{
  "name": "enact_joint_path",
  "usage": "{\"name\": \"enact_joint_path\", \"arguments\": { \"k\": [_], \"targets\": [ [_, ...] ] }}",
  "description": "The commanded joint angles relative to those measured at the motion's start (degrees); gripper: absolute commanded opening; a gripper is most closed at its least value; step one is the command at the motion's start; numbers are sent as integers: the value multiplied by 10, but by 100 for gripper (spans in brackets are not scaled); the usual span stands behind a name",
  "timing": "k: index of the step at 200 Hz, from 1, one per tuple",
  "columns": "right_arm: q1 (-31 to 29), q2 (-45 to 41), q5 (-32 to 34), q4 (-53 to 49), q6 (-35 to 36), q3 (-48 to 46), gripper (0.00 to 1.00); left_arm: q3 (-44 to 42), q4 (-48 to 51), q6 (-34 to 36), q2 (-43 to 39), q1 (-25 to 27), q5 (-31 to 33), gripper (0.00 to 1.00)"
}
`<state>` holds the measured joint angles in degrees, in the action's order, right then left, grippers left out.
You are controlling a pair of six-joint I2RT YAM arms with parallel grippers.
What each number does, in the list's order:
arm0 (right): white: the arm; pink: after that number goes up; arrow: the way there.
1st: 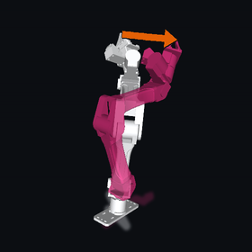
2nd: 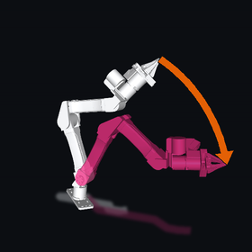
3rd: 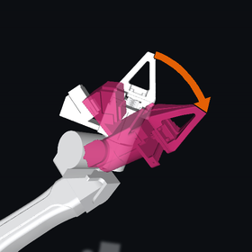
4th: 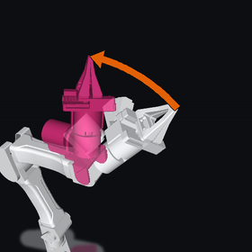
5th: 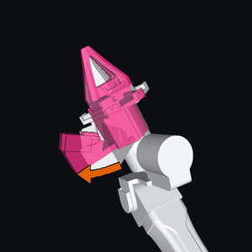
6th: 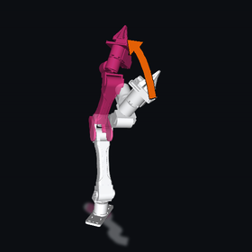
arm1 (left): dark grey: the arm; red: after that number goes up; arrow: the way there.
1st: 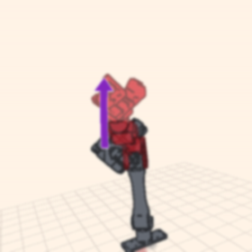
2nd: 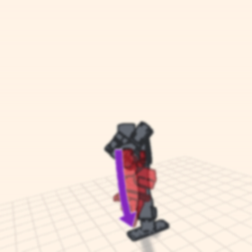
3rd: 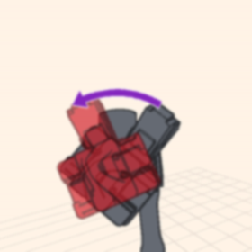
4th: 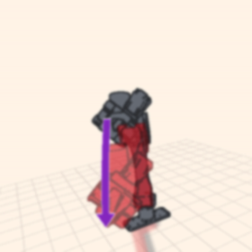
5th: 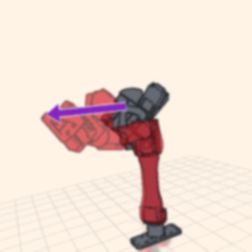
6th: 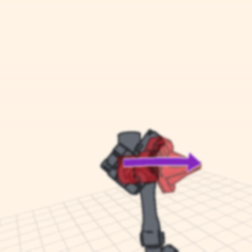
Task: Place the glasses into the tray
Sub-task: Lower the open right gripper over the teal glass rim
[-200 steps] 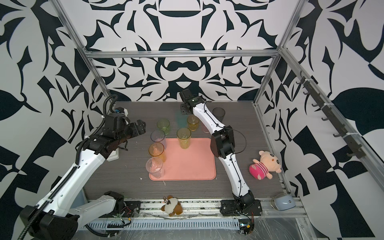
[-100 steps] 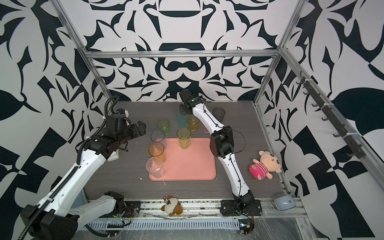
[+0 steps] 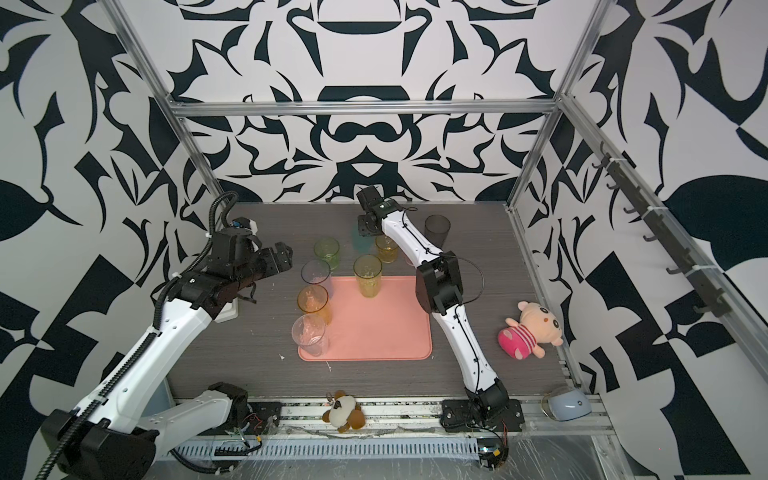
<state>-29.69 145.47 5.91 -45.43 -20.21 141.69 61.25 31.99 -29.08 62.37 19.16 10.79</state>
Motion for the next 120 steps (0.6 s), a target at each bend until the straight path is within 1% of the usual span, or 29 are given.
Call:
{"name": "enact_joint_path", "arguments": {
  "k": [1, 120],
  "targets": [
    [4, -21, -3, 3, -3, 19, 16, -9, -3, -6, -5, 2, -4, 99],
    [6, -42, -9, -2, -4, 24, 2, -7, 5, -10, -7, 2, -7, 99]
  ]
}}
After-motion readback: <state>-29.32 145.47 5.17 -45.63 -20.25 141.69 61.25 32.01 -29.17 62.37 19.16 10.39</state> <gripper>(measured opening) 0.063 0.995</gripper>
